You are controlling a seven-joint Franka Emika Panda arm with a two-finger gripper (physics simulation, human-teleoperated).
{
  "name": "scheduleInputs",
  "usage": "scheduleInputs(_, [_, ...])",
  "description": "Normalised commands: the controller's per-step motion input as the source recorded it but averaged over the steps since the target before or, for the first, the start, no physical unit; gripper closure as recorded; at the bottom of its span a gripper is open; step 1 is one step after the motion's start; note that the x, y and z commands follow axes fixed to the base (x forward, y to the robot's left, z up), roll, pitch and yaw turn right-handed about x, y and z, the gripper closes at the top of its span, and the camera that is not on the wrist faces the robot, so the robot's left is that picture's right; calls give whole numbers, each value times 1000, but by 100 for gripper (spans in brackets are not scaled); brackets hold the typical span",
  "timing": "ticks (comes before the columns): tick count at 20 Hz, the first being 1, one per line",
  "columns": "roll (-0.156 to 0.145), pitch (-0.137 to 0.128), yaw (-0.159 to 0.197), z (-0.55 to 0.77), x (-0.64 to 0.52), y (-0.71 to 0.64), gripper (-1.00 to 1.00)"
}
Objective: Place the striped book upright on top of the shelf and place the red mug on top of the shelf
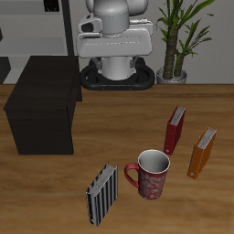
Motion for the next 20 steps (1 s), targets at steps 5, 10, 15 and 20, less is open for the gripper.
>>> scheduleInputs(5, [-3,-1,-7,7,328,-29,-100])
scheduleInputs(10, [21,0,-6,5,408,-33,-100])
scheduleInputs(15, [-20,-2,-20,39,344,-143,-100])
scheduleInputs(20, [-4,-14,23,4,410,-81,-100])
